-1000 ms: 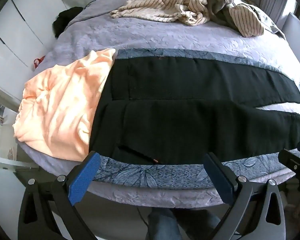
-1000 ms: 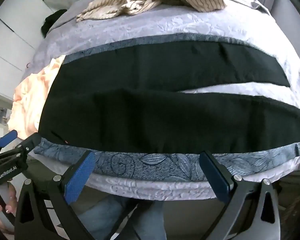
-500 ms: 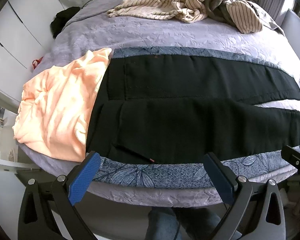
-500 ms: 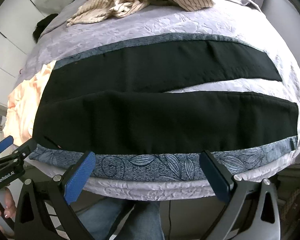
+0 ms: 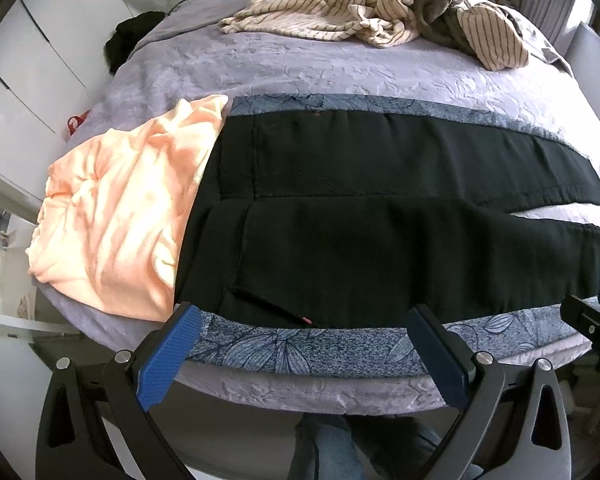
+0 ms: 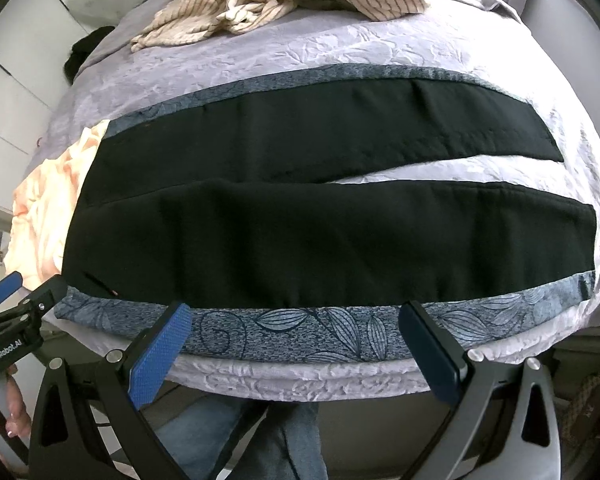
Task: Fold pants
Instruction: 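Position both grippers open over the grey waistband of the black trousers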
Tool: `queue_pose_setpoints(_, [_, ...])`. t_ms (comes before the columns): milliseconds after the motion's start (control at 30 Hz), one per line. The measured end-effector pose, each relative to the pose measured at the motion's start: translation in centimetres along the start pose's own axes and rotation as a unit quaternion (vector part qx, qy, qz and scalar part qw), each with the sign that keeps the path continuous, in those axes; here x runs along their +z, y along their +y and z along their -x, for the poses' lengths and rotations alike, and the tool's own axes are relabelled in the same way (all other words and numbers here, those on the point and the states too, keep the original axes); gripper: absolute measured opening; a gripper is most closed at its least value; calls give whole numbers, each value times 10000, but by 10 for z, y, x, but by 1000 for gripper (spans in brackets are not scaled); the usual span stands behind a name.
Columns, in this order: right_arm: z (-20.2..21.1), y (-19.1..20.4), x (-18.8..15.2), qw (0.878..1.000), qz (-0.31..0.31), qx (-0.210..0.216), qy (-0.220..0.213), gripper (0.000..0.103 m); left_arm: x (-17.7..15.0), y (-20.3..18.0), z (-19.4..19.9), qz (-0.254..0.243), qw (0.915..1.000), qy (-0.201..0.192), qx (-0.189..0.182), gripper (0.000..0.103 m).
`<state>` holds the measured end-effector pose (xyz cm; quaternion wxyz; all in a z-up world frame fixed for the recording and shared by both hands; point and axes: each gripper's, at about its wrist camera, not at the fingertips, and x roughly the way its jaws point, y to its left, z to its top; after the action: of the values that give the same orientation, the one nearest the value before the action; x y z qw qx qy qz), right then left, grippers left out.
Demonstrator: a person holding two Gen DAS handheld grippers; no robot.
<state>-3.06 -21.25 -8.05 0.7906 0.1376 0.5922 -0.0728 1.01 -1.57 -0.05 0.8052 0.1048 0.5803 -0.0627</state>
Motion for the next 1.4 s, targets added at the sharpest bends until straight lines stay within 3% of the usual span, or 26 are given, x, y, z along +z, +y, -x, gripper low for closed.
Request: queue_pose_setpoints(1400, [-8,-3,2,9998,72,-121,116,103,-2,-3,-7,-21,9999,132,106,103])
